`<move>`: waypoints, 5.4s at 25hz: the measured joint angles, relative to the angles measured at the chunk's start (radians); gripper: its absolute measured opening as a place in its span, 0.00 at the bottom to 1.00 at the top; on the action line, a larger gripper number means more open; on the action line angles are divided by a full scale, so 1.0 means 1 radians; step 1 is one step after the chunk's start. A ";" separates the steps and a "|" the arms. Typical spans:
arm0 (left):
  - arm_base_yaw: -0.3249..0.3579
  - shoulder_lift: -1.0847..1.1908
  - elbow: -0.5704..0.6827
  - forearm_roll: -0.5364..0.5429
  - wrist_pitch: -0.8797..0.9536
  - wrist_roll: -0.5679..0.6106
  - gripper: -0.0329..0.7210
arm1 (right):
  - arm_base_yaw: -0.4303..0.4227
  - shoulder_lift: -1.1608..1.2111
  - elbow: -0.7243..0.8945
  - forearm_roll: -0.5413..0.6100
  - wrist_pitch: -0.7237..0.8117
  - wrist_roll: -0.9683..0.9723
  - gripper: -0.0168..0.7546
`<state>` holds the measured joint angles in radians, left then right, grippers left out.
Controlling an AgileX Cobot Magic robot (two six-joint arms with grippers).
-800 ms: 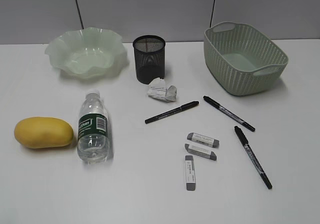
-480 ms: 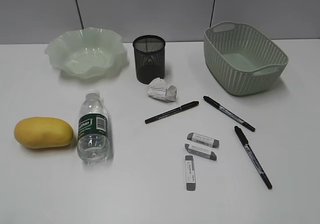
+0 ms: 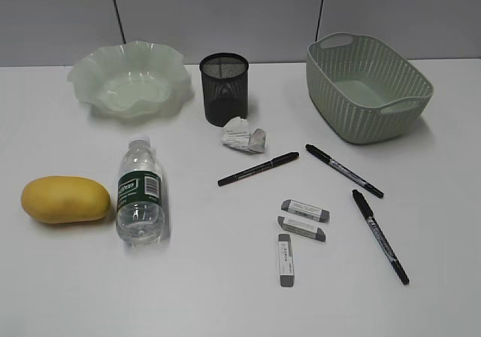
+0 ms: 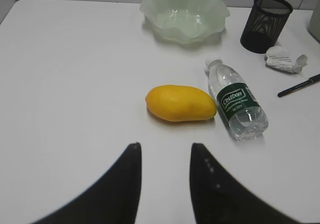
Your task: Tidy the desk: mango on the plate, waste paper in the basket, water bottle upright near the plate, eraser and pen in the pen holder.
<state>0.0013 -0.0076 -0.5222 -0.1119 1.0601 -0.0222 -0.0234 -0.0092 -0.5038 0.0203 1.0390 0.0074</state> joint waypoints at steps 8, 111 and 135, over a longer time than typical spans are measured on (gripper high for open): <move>0.000 0.000 0.000 0.000 0.000 0.000 0.38 | 0.000 0.000 0.000 0.000 0.000 0.000 0.66; -0.393 1.943 -0.673 0.243 -0.165 0.873 0.79 | 0.000 0.000 0.000 0.002 0.000 0.000 0.64; -0.310 1.768 -0.683 0.222 -0.117 0.821 0.77 | 0.000 0.000 0.000 0.002 0.000 0.000 0.64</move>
<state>-0.3087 1.7601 -1.2052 0.1104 0.9433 0.7993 -0.0234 -0.0092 -0.5038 0.0227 1.0393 0.0074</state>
